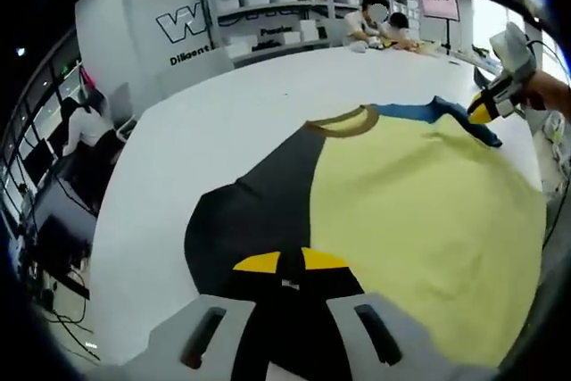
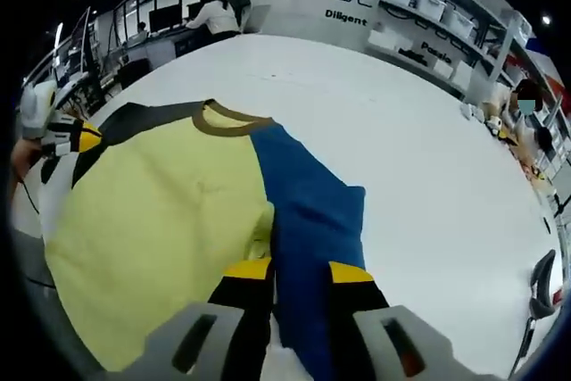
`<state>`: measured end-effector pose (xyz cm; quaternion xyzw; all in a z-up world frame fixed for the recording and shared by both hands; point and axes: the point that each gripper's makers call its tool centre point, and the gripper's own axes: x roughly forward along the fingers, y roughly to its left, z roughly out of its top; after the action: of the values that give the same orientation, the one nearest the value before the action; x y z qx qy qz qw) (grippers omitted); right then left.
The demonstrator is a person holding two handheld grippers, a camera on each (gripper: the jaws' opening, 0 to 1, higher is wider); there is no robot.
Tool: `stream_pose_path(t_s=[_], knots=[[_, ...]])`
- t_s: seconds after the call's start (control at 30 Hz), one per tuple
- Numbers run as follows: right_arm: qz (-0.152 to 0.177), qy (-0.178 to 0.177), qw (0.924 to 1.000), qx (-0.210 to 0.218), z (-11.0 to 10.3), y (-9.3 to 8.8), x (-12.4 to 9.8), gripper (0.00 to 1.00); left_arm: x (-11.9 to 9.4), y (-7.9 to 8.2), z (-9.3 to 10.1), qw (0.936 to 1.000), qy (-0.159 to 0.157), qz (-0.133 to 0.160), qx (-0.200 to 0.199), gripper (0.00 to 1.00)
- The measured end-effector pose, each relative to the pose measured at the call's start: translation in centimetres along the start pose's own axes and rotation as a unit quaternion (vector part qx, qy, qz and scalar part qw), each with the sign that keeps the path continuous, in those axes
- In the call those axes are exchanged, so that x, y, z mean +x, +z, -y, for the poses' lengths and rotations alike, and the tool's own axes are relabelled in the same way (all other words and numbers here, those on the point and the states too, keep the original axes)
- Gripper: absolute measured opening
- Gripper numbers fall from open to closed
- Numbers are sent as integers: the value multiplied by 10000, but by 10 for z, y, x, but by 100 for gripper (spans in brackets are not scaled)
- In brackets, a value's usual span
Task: Fold the garment on the visible template until the final outline fits inside the template.
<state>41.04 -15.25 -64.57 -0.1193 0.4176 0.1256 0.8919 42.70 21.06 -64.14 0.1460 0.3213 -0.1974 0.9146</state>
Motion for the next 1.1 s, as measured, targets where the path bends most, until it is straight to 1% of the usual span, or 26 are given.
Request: stream_pose_path(t_s=[0.03, 0.07, 0.17, 0.27, 0.37, 0.47, 0.57, 0.73, 0.77, 0.87, 0.93, 1.1], knots=[[-68, -68, 10000, 16, 3, -1, 4, 16, 7, 1, -3, 10000, 10, -8, -43, 1], [-50, -98, 9999, 18, 5, -1, 7, 16, 10, 1, -4, 10000, 21, -4, -53, 1], [-130, -124, 9998, 33, 8, -4, 16, 16, 17, 3, -7, 9999, 60, 26, -85, 0], [-111, -168, 9998, 31, 10, -5, 20, 15, 23, -1, -6, 9999, 16, -48, -134, 0], [-65, -205, 9998, 53, 13, -4, 25, 13, 26, -5, -7, 9999, 48, -120, -46, 0], [-68, -198, 9997, 82, 14, -4, 27, 13, 29, -7, -8, 9998, 40, -157, -85, 0], [-64, -216, 9997, 47, 15, -2, 29, 12, 32, -5, -13, 9999, 118, -116, 14, 0], [-70, -256, 9996, 54, 18, 3, 35, 11, 36, -2, -19, 9998, 157, -93, -10, 0], [-76, -279, 9996, 23, 19, 5, 36, 11, 37, 0, -22, 9998, 196, -60, 73, 0], [-49, -319, 9994, -85, 22, 9, 40, 9, 39, 1, -27, 9996, 247, -91, 128, 0], [-57, -370, 9993, -51, 26, 12, 43, 8, 40, 2, -34, 9988, 359, -108, 309, 0], [3, -464, 9989, -84, 30, 18, 48, 6, 46, 5, -44, 9988, 404, -39, 258, 0]])
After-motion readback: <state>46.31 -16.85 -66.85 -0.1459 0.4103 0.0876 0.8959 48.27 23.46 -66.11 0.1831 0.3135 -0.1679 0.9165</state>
